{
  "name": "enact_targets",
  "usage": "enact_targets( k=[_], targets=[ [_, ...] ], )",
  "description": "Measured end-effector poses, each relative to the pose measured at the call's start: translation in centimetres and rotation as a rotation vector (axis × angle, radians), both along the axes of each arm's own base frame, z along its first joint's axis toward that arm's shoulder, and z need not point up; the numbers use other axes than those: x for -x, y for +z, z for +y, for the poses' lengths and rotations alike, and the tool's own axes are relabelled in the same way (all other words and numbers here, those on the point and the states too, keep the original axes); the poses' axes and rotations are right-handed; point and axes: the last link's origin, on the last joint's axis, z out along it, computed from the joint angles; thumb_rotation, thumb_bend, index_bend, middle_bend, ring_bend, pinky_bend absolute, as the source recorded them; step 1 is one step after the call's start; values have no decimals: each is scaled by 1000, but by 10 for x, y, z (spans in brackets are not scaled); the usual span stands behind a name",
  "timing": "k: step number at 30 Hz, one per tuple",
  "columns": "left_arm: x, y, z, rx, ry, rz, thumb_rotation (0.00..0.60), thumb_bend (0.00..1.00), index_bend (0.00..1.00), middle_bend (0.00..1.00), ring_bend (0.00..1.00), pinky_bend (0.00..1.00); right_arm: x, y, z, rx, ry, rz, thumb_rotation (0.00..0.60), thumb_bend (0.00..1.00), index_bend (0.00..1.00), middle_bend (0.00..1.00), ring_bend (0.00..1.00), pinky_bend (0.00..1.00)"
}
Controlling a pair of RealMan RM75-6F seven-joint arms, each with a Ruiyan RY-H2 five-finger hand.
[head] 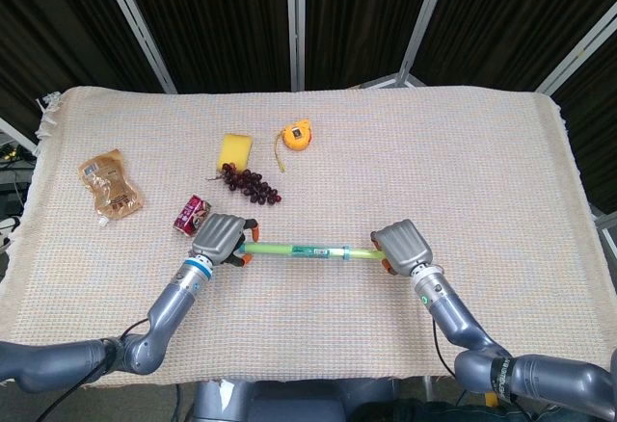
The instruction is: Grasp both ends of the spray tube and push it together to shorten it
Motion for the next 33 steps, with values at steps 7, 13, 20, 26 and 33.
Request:
enact_targets(
  k=[7, 13, 20, 26, 33],
  targets=[
    [-2, -2, -1, 5, 9, -10, 600, 418, 795, 934, 881, 1000, -11, -6, 0, -3, 8, -9, 600, 436, 687, 1000, 1000, 1000],
    [-2, -4, -2, 9, 10, -8, 600, 419, 794, 934, 881, 1000, -14, -9, 0, -2, 9, -12, 600, 435, 685, 1000, 1000, 1000],
    [-3, -7, -3, 14, 7, -8, 600, 416, 668, 934, 881, 1000, -14, -11, 0, 2, 10, -17, 600, 398, 553, 1000, 1000, 1000],
    [1, -5, -3, 22, 8, -2, 600, 413, 44, 904, 880, 1000, -11, -9, 0, 12, 7, -9, 600, 2, 133, 1000, 1000, 1000],
    [19, 12, -10, 19, 37, 40, 600, 414, 0, 893, 880, 1000, 4, 9, 5, 50, -9, 10, 600, 0, 0, 1000, 1000, 1000]
  ],
)
